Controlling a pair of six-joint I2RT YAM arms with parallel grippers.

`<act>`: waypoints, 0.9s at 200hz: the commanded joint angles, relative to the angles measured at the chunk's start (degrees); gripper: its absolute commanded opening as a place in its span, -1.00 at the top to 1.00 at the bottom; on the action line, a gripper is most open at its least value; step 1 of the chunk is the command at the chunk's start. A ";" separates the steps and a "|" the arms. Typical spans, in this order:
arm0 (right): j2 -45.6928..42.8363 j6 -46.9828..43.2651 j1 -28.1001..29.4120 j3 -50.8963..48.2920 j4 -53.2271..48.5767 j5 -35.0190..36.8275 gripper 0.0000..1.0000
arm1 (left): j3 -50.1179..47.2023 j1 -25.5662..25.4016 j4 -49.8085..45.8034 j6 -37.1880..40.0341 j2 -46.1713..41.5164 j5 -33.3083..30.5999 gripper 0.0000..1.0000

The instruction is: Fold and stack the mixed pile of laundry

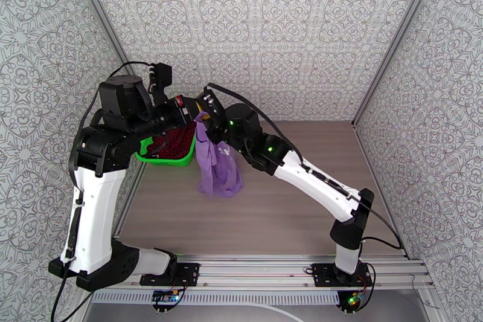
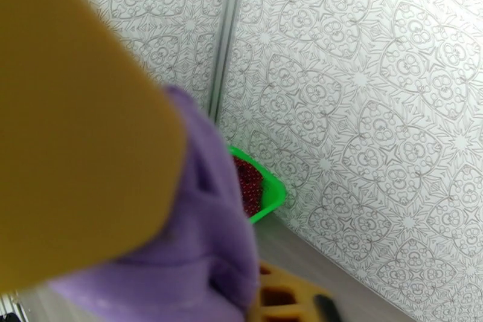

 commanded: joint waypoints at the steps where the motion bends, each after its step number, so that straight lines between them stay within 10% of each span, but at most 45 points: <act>1: -2.70 -0.45 -1.78 -0.87 -4.27 -5.50 1.00 | 2.61 0.69 -0.72 2.79 -0.92 2.39 0.66; 33: -4.08 5.03 -5.98 4.36 -12.33 -5.95 1.00 | -1.91 1.02 -0.16 6.27 -2.28 -3.12 -0.97; 83: -1.40 13.63 -12.95 22.66 -31.41 0.42 1.00 | -39.55 -8.54 19.49 9.57 -18.26 -18.90 -0.98; 125: -1.46 19.58 -15.51 27.52 -34.98 2.06 1.00 | -69.14 -31.67 42.52 16.39 -24.01 -42.53 -0.99; 151: -1.32 21.57 -15.75 27.03 -35.18 1.87 1.00 | -75.43 -47.71 60.88 31.43 -17.00 -65.69 -0.99; 180: -1.72 22.62 -15.81 25.35 -35.01 1.92 1.00 | -70.51 -47.49 60.53 29.00 -10.09 -66.10 -0.99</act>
